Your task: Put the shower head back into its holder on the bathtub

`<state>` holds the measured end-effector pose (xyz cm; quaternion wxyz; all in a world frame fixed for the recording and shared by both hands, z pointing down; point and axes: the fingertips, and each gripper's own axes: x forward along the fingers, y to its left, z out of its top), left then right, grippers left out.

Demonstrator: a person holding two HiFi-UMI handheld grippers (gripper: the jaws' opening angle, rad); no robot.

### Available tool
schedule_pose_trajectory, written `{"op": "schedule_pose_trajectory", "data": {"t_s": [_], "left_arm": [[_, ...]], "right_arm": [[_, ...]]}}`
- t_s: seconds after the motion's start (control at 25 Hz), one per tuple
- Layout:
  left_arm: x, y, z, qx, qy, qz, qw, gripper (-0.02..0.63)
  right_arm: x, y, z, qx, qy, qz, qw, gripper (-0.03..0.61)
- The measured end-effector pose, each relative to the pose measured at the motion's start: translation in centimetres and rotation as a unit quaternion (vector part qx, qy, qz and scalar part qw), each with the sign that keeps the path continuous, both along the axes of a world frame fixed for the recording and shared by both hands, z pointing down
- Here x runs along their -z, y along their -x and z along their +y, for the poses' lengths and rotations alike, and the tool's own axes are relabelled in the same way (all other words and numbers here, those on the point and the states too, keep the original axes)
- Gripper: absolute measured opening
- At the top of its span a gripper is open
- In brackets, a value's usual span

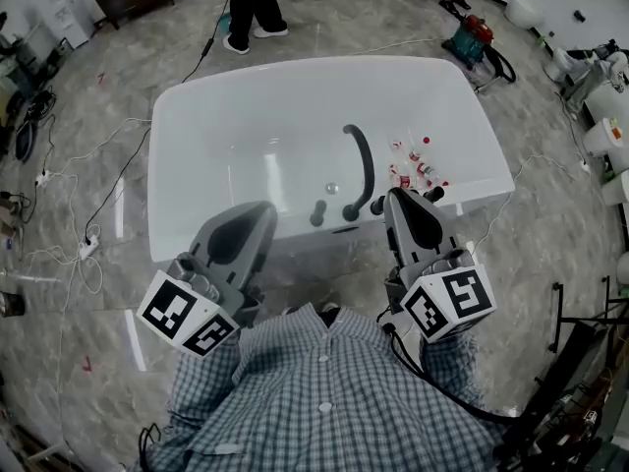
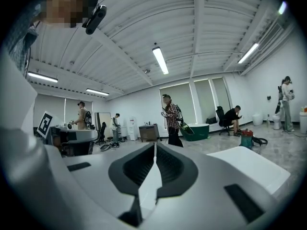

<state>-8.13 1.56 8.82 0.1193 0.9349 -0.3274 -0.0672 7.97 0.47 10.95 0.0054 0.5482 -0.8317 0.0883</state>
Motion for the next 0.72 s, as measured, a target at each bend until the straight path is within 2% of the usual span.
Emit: {"op": "schedule_pose_trajectory", "data": {"t_s": [0.32,0.72], "left_arm": [[-1.0,-0.5,0.4,-0.013,0.009,-0.018,0.9997,0.011],[-1.7,-0.6,0.0,-0.012,0.027,-0.011,0.9995,0.011]], "right_arm": [[-0.9,0.2,0.0,0.001,0.012,-0.008,1.000,0.026],[-1.7,-0.4,0.0,-0.008,0.024,-0.010,1.000,0.026]]}}
